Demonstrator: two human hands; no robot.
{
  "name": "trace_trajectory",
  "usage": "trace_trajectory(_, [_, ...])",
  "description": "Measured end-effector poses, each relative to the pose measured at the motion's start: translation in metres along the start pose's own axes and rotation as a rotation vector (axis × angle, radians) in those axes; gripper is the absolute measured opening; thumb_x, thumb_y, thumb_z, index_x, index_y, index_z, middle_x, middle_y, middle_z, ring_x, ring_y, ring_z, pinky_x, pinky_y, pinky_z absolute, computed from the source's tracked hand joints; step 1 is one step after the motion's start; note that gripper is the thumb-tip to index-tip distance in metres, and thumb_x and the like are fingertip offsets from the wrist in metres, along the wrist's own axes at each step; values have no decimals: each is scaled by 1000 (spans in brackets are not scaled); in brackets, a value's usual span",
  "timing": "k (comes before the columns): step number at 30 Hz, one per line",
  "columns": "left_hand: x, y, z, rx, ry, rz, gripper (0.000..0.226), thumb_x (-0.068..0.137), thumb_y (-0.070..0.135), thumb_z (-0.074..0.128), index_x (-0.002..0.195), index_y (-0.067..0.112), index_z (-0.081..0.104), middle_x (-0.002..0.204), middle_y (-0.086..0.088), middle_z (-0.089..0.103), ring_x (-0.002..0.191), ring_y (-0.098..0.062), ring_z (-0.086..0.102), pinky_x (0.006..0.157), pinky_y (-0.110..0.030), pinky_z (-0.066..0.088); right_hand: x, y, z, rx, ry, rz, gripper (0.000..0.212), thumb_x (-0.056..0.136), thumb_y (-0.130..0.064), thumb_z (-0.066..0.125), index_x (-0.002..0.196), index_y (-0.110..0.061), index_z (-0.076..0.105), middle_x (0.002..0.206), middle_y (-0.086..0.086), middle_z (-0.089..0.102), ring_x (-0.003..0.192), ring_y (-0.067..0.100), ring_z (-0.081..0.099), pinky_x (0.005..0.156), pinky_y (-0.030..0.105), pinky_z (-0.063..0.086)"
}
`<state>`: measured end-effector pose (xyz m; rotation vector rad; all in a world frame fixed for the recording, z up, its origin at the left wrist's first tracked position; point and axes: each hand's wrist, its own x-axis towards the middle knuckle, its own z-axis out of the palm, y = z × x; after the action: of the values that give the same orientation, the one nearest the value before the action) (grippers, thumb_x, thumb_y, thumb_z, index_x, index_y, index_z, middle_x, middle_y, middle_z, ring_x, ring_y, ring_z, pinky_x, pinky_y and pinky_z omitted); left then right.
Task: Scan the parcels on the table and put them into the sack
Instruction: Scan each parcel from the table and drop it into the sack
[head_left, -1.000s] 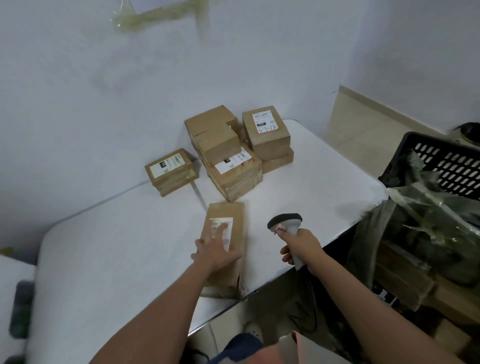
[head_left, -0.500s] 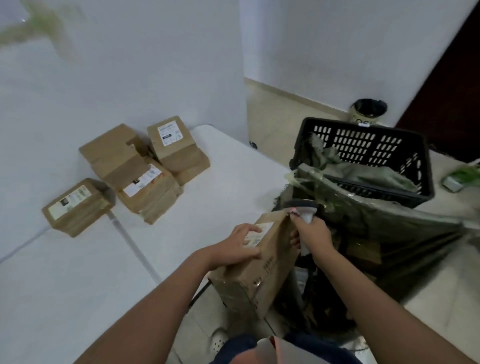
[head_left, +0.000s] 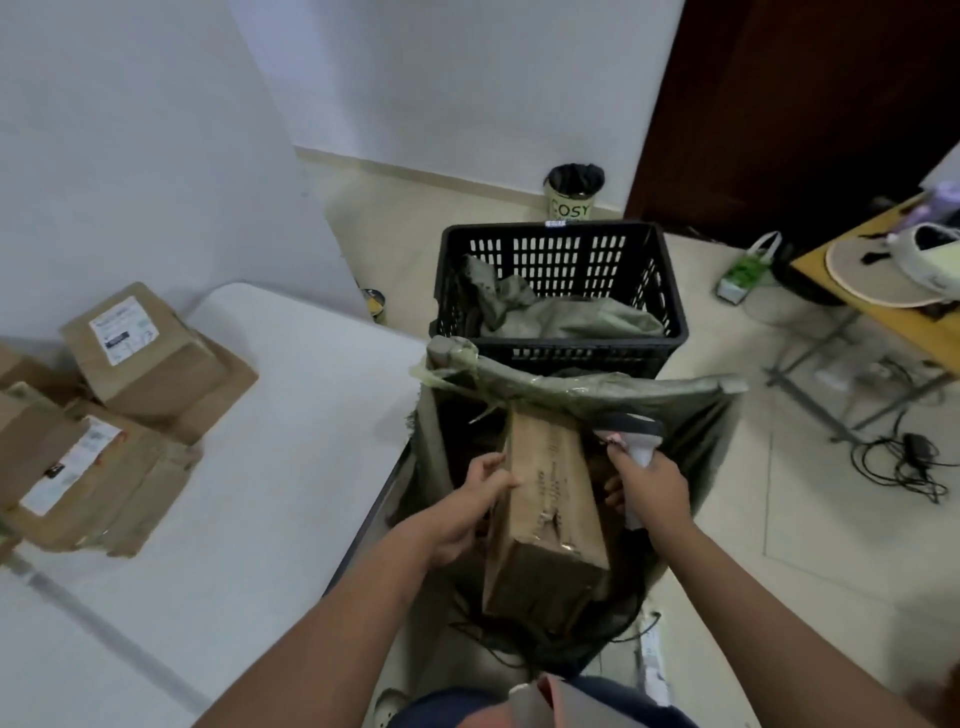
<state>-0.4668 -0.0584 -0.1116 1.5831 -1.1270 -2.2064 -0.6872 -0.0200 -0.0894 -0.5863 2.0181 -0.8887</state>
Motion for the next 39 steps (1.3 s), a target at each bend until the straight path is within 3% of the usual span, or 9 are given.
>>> trace_trajectory(7, [13,-17,-3,7,-134,-173,56,77,41,69,131,37,53,135,-14,54,123,-33,57,108,-53,43,31,45,-27,-11,-31,108,30,93,-30,65,93,0,68,68,10,69,56,24,64,63,37,56])
trace_trajectory(10, [30,-9,11,20,-109,-258,77,60,60,82,128,31,61,126,-13,66,117,-33,62,109,-51,43,48,56,-38,-99,-65,156,29,94,-31,63,99,-3,65,75,8,66,56,16,59,56,29,48])
trace_trajectory(12, [42,-5,21,8,-79,-296,87,49,65,85,125,29,64,121,-13,69,117,-33,63,109,-50,42,60,62,-44,-189,-72,148,21,96,-31,60,102,-11,60,86,7,61,57,9,52,65,28,40])
trace_trajectory(17, [59,-4,35,-16,-58,-318,88,49,65,84,126,28,64,118,-12,71,114,-31,65,108,-49,43,86,77,-49,-352,-99,152,49,90,-38,60,130,-12,56,128,25,54,110,38,54,84,32,36])
trace_trajectory(20, [59,-3,32,-71,-23,-335,80,58,62,79,125,21,64,118,-14,70,113,-32,65,108,-48,44,93,79,-49,-415,-91,174,54,89,-36,57,136,-12,49,139,28,35,115,46,47,90,36,39])
trace_trajectory(24, [54,0,23,-163,26,-350,70,73,56,73,127,13,63,117,-17,70,109,-32,66,102,-42,48,98,91,-57,-525,-116,205,47,95,-28,50,139,-13,47,139,25,37,115,43,48,82,34,38])
trace_trajectory(29, [49,2,23,-292,47,-365,56,87,52,59,122,9,65,114,-17,71,97,-29,69,93,-39,51,100,99,-67,-537,-167,242,40,96,-31,51,129,-8,54,135,24,46,113,40,52,95,40,43])
trace_trajectory(32, [48,1,26,-296,40,-366,59,85,54,60,124,10,65,117,-18,70,103,-31,67,99,-41,49,98,99,-65,-447,-198,230,33,91,-26,61,113,-1,64,111,22,65,94,34,60,75,32,45])
trace_trajectory(39, [50,1,23,-250,32,-332,64,77,54,69,125,13,64,117,-17,70,103,-31,68,92,-40,52,67,101,-47,-358,-131,196,33,93,-29,60,113,-3,66,111,20,66,103,36,60,83,34,45])
